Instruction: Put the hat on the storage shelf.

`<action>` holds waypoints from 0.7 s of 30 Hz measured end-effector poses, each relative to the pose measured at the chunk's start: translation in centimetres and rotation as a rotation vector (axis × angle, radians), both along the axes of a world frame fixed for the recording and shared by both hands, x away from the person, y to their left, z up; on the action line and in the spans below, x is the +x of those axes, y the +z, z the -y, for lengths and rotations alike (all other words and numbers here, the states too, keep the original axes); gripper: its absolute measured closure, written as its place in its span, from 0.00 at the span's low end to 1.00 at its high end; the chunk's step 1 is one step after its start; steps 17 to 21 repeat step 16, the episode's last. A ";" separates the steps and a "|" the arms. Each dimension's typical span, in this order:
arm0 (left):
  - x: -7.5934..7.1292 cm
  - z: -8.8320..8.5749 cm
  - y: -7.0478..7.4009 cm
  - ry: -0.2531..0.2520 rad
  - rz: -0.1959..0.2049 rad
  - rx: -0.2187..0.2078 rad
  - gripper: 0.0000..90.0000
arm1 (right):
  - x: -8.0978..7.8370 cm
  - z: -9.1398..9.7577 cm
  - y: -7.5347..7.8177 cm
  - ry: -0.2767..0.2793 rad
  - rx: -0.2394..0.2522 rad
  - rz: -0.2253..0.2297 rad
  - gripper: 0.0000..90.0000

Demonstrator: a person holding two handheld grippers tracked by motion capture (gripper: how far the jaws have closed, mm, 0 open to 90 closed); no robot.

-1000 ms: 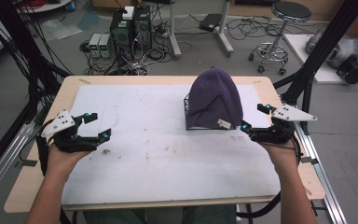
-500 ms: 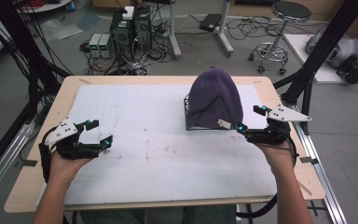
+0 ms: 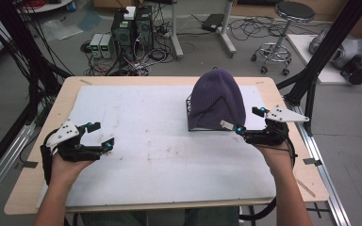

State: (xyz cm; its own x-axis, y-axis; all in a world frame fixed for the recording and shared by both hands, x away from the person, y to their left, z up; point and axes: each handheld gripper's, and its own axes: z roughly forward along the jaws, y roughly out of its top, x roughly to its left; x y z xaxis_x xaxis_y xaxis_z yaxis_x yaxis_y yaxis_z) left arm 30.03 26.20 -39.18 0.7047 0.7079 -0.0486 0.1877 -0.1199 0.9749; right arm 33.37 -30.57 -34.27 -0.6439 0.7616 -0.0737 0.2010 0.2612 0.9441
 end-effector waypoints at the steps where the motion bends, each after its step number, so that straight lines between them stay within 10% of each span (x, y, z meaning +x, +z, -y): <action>1: 0.0 0.0 0.0 -0.001 0.003 0.002 0.17 | 0.0 0.0 0.0 0.000 -0.001 0.000 0.14; 21: 0.2 0.8 -0.1 -0.010 -0.006 0.030 0.17 | -0.3 0.0 -0.5 0.008 0.000 -0.007 0.14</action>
